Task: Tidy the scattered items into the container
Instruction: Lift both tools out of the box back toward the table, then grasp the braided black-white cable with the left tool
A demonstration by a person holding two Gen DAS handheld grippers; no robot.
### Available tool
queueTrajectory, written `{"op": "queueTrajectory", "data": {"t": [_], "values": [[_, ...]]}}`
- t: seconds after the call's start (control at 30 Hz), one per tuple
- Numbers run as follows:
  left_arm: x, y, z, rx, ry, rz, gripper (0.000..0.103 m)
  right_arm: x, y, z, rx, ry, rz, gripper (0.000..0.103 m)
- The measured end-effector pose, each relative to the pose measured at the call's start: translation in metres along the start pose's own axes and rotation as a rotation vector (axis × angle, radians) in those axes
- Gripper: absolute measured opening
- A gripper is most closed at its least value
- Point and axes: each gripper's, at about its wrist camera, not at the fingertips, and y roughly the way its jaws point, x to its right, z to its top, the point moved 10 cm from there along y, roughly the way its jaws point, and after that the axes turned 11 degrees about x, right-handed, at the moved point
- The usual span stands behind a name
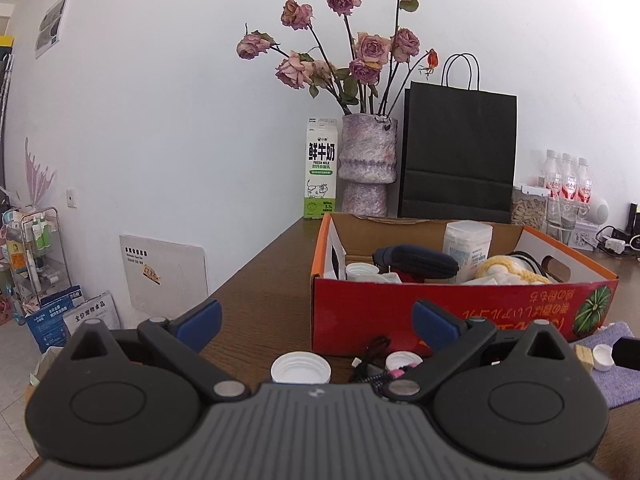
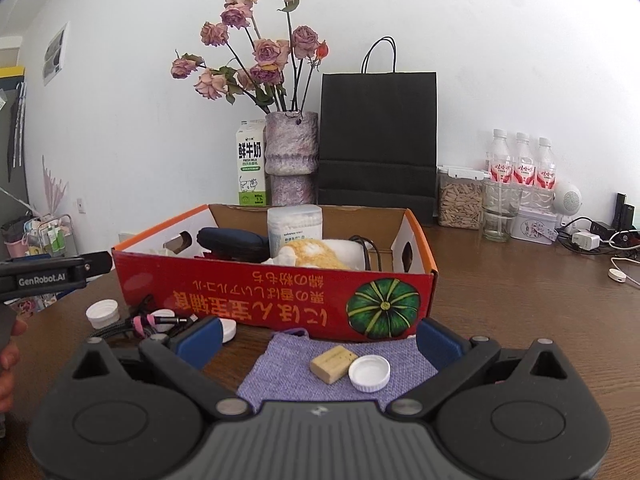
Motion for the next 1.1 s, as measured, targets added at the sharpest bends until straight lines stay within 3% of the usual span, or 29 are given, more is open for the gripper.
{"op": "queueTrajectory", "data": {"t": [0.57, 0.67, 1.1], "values": [[0.033, -0.024, -0.034, -0.172, 0.055, -0.151, 0.103, 0.009, -0.015, -0.030, -0.114, 0.001, -0.026, 0.103], [0.037, -0.024, -0.039, -0.187, 0.067, -0.160, 0.103, 0.007, -0.014, -0.040, -0.155, -0.023, -0.021, 0.103], [0.048, -0.014, -0.049, -0.250, 0.099, -0.163, 0.103, 0.006, -0.012, -0.045, -0.182, -0.028, -0.020, 0.103]]}}
